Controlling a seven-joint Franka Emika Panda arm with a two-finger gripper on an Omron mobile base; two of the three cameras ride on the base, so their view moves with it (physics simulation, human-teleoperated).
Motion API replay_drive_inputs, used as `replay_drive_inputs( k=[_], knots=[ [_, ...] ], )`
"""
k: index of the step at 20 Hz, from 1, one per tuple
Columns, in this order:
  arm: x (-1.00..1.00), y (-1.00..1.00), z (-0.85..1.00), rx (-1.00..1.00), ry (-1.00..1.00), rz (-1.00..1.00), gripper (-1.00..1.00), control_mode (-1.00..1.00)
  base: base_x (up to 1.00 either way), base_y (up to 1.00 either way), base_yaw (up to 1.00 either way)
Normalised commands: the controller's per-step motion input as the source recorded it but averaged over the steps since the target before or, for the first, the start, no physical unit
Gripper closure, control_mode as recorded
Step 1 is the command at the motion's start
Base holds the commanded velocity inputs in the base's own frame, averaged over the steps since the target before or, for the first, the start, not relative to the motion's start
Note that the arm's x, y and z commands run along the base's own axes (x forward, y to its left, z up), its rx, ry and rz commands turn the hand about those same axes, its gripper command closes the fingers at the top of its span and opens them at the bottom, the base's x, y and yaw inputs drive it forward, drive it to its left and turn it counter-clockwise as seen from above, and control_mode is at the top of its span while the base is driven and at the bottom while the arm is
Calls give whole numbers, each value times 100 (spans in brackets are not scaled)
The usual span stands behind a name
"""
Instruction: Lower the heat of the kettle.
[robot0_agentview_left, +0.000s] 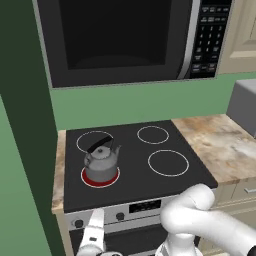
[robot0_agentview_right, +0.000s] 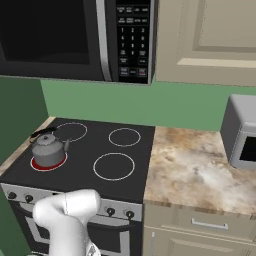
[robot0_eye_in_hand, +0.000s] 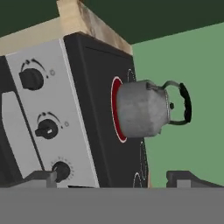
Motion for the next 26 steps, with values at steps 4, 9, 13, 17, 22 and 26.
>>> replay_drive_inputs(
  k=[4,9,13,17,22,26],
  knots=[
    [0,40,-36,-22,-1,1,-100,-100,0,0,0],
    [0,25,-34,-16,-1,0,-100,-100,0,0,0],
    [1,5,-29,-5,-7,0,-100,-100,0,0,0],
    [14,0,-16,0,-14,0,-100,-100,0,0,0],
    [30,0,-7,0,-13,0,-100,-100,0,0,0],
    [32,0,-11,0,-6,3,-100,-100,0,0,0]
  ],
)
